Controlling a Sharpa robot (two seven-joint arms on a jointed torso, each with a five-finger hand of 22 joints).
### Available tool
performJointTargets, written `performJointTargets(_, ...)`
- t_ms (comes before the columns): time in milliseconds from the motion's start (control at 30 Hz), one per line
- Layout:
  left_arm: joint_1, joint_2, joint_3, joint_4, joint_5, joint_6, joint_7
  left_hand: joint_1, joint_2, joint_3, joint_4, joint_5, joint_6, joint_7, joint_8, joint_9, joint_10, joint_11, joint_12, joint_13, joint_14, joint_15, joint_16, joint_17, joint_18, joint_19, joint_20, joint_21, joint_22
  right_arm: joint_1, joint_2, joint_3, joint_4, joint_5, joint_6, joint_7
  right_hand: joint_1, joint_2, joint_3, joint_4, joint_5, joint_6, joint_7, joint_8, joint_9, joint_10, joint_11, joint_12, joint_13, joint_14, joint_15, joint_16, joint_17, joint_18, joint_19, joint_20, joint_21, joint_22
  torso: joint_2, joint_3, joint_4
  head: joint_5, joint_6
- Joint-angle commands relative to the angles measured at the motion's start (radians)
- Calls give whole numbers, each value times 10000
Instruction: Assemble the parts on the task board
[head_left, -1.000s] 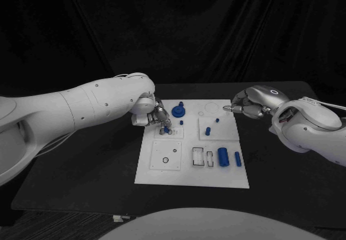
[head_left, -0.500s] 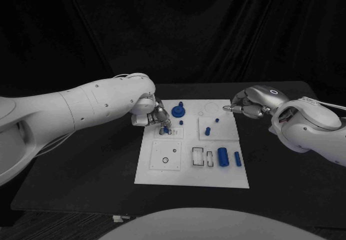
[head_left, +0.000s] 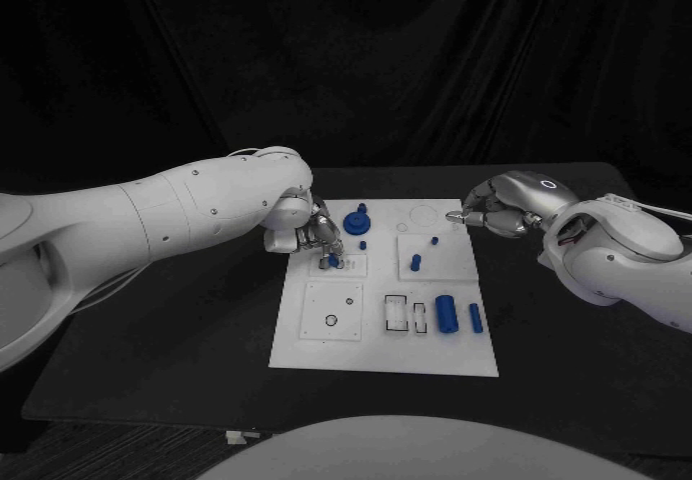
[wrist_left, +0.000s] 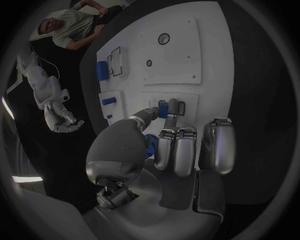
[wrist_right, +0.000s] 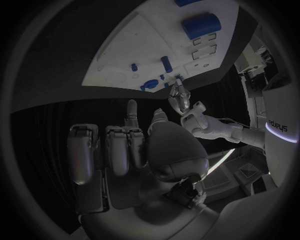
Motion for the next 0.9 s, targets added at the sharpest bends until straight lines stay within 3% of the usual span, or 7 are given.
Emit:
performJointTargets(33,1,38,-1,-15,-16,61,82,11,103,24,-21,-26,-8,-62,56,11,1037,-60,31,2628,876,-69,-48,2320,41,-4,-43,-34,731,-23,-2,7,11,-66,-41,-175,124,-1,-42,-24,60,33,-12,47,12,1059,46,25,2634,1032,73,26,2635,-3,746,76,-51,2429,0,1,4,-9,-2)
performJointTargets(900,-23,199,-1,-126,-16,112,200,-25,116,36,8,-24,-20,-62,58,27,1010,-63,10,2594,852,-73,-83,2273,46,-16,-45,-52,716,-31,14,7,-18,-66,-17,-216,166,1,-41,-25,70,31,-11,51,15,1059,49,25,2634,1032,74,26,2635,6,728,76,-82,2417,4,-2,-1,5,-2)
